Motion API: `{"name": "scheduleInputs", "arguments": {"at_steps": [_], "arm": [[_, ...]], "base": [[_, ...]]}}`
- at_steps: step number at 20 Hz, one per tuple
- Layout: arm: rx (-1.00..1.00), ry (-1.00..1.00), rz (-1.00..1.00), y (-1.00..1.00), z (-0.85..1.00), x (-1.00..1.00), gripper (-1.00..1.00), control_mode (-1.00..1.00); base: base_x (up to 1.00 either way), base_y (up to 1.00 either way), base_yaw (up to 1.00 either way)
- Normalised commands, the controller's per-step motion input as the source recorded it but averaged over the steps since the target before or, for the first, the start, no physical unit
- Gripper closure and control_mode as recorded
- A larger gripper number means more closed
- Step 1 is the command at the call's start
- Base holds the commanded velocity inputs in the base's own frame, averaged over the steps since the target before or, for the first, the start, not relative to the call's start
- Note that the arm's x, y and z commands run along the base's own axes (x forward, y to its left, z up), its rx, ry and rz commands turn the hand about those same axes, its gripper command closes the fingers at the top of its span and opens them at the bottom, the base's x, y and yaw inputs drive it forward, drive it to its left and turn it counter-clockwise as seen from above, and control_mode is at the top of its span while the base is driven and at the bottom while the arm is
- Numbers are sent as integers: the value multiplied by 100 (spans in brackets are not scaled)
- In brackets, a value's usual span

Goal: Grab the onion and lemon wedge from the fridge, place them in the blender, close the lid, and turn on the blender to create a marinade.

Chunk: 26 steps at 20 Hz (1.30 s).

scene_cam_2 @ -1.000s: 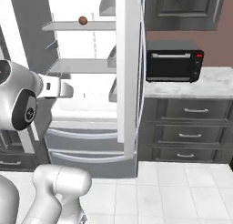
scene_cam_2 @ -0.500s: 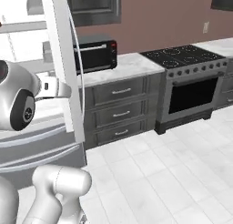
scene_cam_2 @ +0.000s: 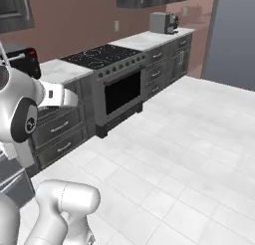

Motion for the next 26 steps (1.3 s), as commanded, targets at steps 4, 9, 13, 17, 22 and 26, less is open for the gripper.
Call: {"name": "scheduleInputs", "arguments": {"at_steps": [4, 9, 13, 17, 22, 26], "arm": [[0, 0, 0, 0, 0, 0, 100, 100], [0, 0, 0, 0, 0, 0, 100, 100], [0, 0, 0, 0, 0, 0, 100, 100], [0, 0, 0, 0, 0, 0, 100, 100], [0, 0, 0, 0, 0, 0, 100, 100], [0, 0, 0, 0, 0, 0, 100, 100]], "base": [[31, -2, -62], [54, 0, -45], [73, 0, -37], [84, 0, -32], [98, 0, -28], [100, 5, -23]]}}
